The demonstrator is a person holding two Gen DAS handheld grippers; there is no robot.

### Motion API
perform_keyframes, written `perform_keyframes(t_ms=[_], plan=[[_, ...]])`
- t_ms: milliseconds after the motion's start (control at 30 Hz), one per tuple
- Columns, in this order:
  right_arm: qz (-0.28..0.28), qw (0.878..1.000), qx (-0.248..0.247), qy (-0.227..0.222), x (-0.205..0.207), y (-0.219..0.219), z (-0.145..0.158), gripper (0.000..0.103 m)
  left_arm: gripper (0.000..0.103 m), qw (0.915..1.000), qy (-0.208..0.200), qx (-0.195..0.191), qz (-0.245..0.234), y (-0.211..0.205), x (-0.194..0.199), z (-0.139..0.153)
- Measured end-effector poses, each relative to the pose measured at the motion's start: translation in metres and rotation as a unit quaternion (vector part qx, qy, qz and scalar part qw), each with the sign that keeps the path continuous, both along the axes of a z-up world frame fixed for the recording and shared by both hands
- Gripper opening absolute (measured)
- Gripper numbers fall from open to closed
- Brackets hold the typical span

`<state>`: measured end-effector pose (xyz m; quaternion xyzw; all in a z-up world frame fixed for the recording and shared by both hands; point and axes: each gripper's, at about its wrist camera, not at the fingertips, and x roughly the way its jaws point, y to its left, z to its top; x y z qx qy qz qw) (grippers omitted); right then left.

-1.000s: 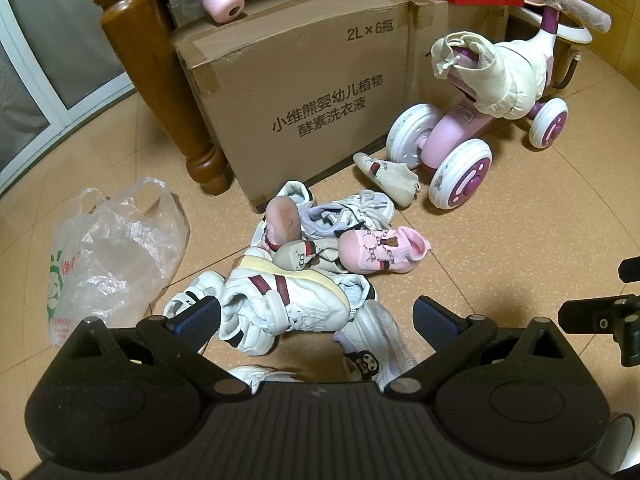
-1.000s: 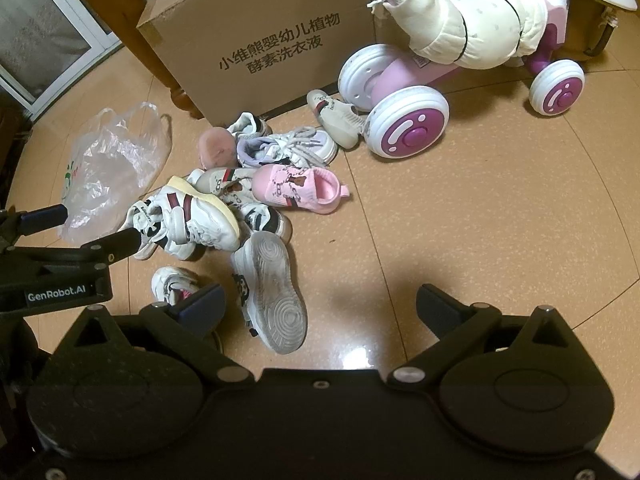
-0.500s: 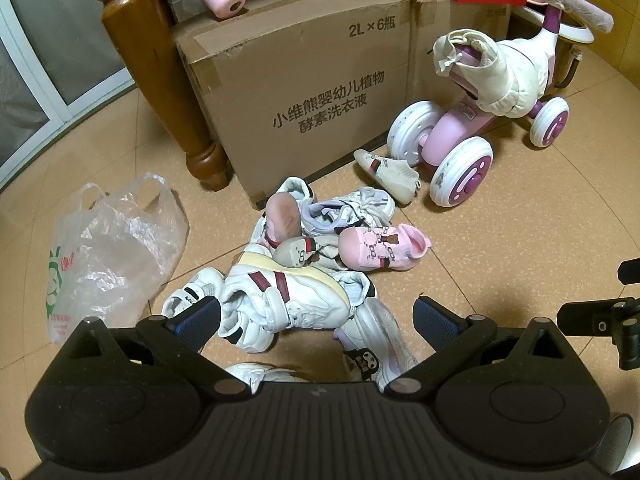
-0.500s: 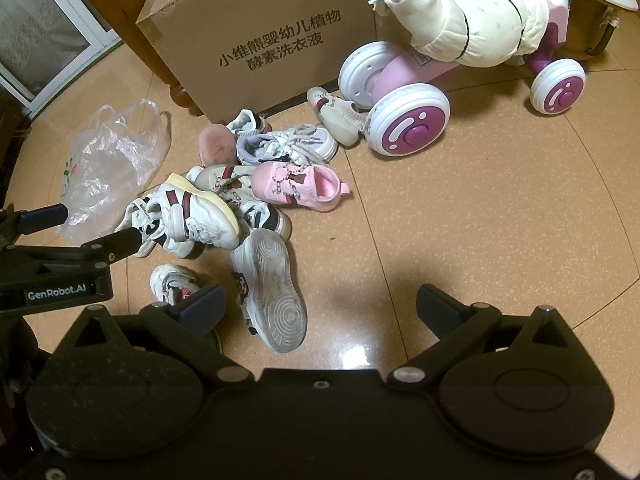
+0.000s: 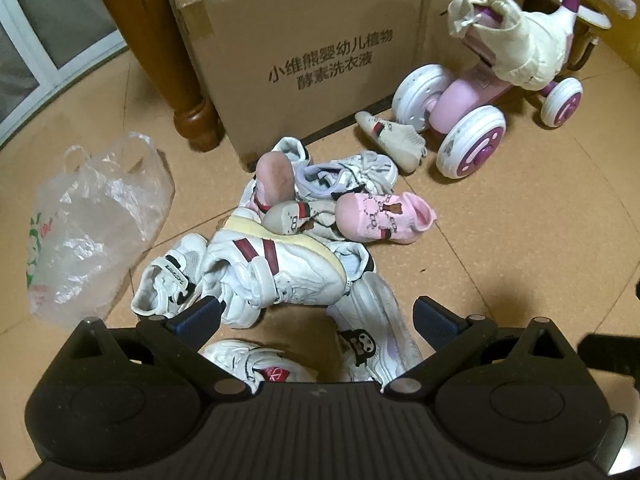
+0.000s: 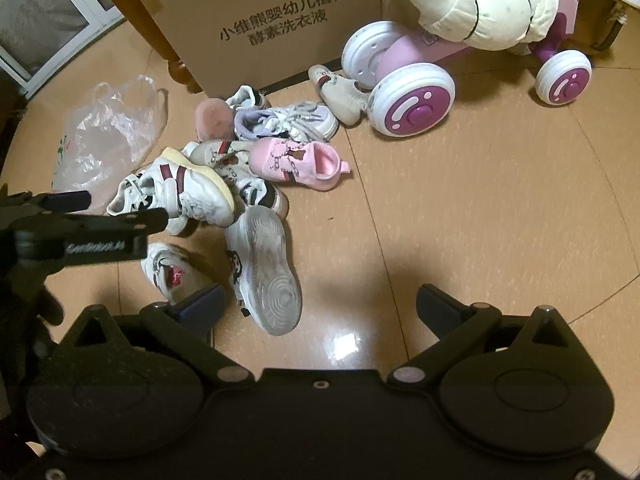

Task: Organize scattered shoes
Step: 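Reach the left tool to the white cartoon-print shoe and grasp it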

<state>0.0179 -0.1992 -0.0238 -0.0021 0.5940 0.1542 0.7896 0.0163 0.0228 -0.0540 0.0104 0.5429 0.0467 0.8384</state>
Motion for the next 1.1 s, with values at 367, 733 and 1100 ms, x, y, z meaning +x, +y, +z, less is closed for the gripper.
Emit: perform_keyframes(t_ms=[367, 733, 1100], plan=[[-0.030, 0.999, 0.010, 0.011, 0.003, -0.030, 0.003, 0.103, 0.103, 0.9967, 0.036, -0.056, 0.045, 0.005, 0.013, -0.064], [-0.073, 0.995, 0.061, 0.013, 0.008, -0.059, 0.019, 0.103, 0.076, 0.9902, 0.076, -0.102, 0.058, -0.012, 0.017, -0.132], [-0.108, 0.991, 0.077, 0.029, 0.012, -0.086, 0.011, 0.103, 0.066, 0.9889, 0.100, -0.093, 0.059, -0.030, 0.018, -0.183]])
